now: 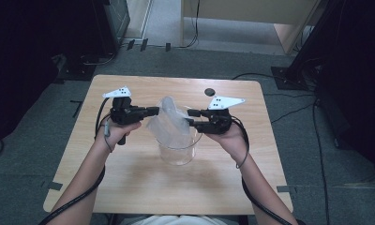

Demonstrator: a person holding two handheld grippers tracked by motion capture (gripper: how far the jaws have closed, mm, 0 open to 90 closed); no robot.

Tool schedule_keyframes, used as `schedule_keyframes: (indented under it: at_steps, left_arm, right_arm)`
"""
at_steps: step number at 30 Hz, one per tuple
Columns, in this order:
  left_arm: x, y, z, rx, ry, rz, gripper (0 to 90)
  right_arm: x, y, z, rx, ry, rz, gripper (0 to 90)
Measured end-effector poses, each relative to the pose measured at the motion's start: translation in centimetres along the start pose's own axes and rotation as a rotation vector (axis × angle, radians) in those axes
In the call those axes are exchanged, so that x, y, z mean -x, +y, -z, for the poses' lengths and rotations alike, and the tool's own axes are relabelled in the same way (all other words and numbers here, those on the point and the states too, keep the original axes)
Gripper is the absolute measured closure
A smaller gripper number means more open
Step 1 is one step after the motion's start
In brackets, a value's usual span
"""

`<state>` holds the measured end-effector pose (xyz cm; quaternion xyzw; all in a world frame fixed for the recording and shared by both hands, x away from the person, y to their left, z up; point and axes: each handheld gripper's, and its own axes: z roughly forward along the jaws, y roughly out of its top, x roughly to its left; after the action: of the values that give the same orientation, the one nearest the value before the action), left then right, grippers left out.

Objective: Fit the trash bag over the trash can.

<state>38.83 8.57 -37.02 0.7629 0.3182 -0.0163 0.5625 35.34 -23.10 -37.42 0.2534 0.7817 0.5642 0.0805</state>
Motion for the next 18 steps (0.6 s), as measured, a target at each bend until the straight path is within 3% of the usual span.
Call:
schedule_keyframes:
  at_steps: [2, 5, 8, 9, 12, 14, 18]
  left_arm:
    - [0.1, -0.1, -0.3, -0.001, -0.014, 0.006, 90.0]
    - [0.7, -0.2, -1.1, -0.019, -0.044, -0.006, 90.0]
    - [1.5, -0.3, -2.0, -0.044, -0.072, -0.029, 90.0]
    - [1.7, -0.4, -2.2, -0.053, -0.076, -0.040, 90.0]
    - [2.0, -0.4, -2.4, -0.066, -0.077, -0.058, 90.0]
    - [2.0, -0.4, -2.4, -0.066, -0.077, -0.049, 90.0]
    - [1.8, -0.3, -2.0, -0.057, -0.056, -0.054, 90.0]
  right_arm:
    - [-0.4, 0.0, -0.8, 0.004, 0.018, 0.037, 42.8]
    - [-1.0, 0.1, -2.0, -0.002, 0.019, 0.073, 40.4]
    - [-1.3, 0.2, -3.0, -0.022, 0.002, 0.070, 49.1]
    - [-1.3, 0.2, -3.3, -0.027, 0.007, 0.052, 60.3]
    - [-1.5, 0.1, -3.6, -0.043, 0.001, 0.045, 79.2]
    - [-1.5, 0.1, -3.4, -0.048, -0.010, 0.045, 88.1]
    - [-1.1, 0.4, -2.7, -0.050, -0.003, 0.001, 90.0]
